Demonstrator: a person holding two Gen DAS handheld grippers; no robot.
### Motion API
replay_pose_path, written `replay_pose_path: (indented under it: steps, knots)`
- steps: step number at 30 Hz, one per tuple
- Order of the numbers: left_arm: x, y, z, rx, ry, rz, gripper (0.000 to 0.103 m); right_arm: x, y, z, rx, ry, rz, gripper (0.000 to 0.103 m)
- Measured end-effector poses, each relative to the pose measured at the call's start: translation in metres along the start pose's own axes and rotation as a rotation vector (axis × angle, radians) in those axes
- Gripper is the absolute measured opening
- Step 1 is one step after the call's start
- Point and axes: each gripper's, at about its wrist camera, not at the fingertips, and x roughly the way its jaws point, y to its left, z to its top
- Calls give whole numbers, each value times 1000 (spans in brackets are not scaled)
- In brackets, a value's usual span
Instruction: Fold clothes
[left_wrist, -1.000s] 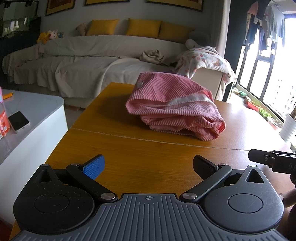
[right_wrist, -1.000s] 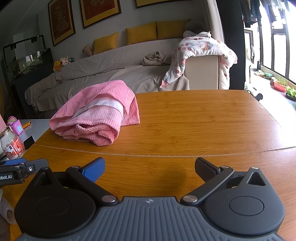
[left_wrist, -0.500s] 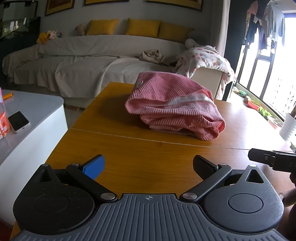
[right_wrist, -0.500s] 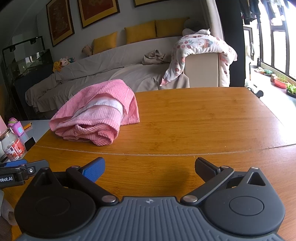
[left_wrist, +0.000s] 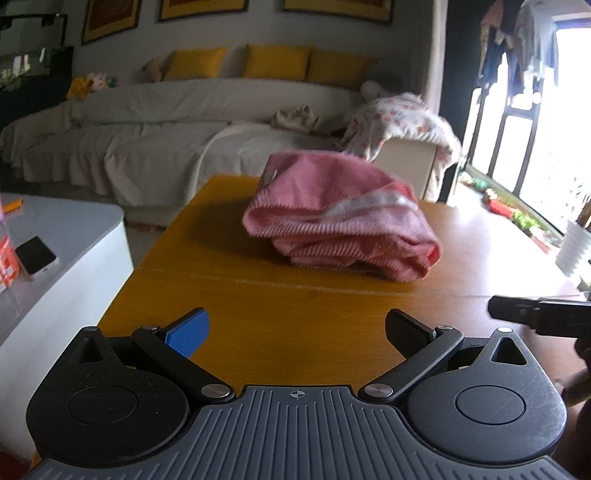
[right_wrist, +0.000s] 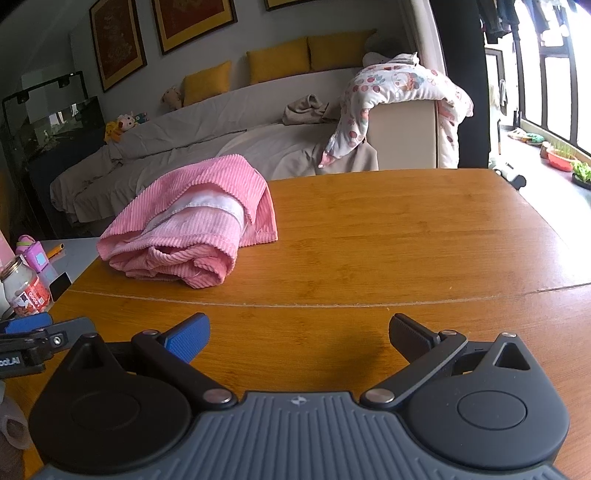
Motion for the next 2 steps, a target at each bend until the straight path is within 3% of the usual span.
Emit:
replay_pose_path:
  steps: [2]
  knots:
    - [-6,0,0,2,-50,3,103,2,-2,1,17,12,-5,103]
